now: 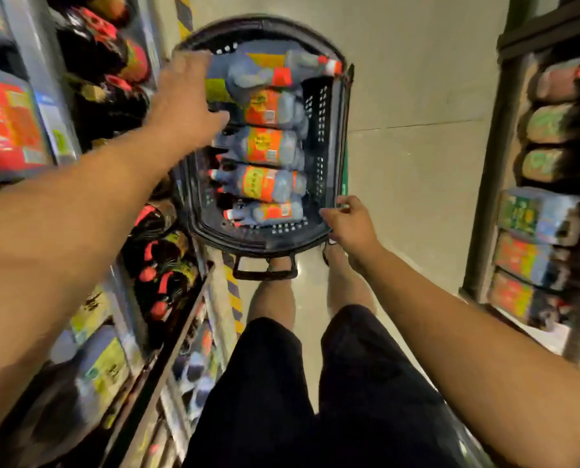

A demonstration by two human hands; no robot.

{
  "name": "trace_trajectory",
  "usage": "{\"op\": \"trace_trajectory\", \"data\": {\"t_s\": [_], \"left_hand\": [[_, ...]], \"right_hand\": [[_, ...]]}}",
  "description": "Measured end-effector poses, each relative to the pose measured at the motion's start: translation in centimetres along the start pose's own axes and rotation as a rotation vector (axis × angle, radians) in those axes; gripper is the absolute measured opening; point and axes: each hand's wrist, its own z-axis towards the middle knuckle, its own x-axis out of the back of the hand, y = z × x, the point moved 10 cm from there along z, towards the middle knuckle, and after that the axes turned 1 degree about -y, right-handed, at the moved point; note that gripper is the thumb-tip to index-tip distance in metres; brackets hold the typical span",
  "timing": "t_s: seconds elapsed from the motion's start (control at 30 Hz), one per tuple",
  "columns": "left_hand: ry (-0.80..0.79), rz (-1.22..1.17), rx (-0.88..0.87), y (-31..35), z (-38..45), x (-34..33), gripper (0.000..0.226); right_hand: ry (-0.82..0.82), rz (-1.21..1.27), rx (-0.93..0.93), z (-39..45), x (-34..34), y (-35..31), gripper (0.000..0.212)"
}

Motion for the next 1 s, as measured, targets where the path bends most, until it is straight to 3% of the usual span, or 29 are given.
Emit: {"op": "trace_trajectory", "data": {"t_s": [0.1,0.2,0.33,0.47,0.63,0.77,0.9,1.0], "left_hand": [[0.013,0.089,-0.08,1.4,4.1,-1.6,0.09],[-0.001,0.165,-0.178,2.2,7.0,-4.2,0.081],[-0.008,0.213,-0.192,1.2,8.3,-6.9,0.088],[0.068,0.204,-0.244,-0.3,9.9,-7.7,0.098],[0.09,0.132,-0.237,-0.8,10.8,-6.9,0.079],[0.187,-0.193,-0.134,-2.5,7.2,-5.4,0.071],[0.327,-0.647,0.008,-6.0,1.0,-6.0,0.078],[0.397,-0.77,0.099,-8.6,-3.2,-8.0,0.085]], "right_hand": [[-0.016,0.066,-0.024,2.2,-1.4,0.2,0.041],[-0.026,0.106,-0.01,4.6,-2.6,-1.0,0.055],[-0.029,0.19,0.046,8.5,-3.5,-3.4,0.034],[-0.043,0.212,0.092,11.9,-4.3,-7.5,0.03],[0.006,0.187,0.194,15.7,-5.9,-14.1,0.038],[0.069,0.154,0.268,18.3,-6.9,-16.9,0.088],[0.013,0.221,0.228,19.9,-8.7,-17.5,0.098],[0.024,0.282,0.192,21.3,-9.7,-17.7,0.122]]}}
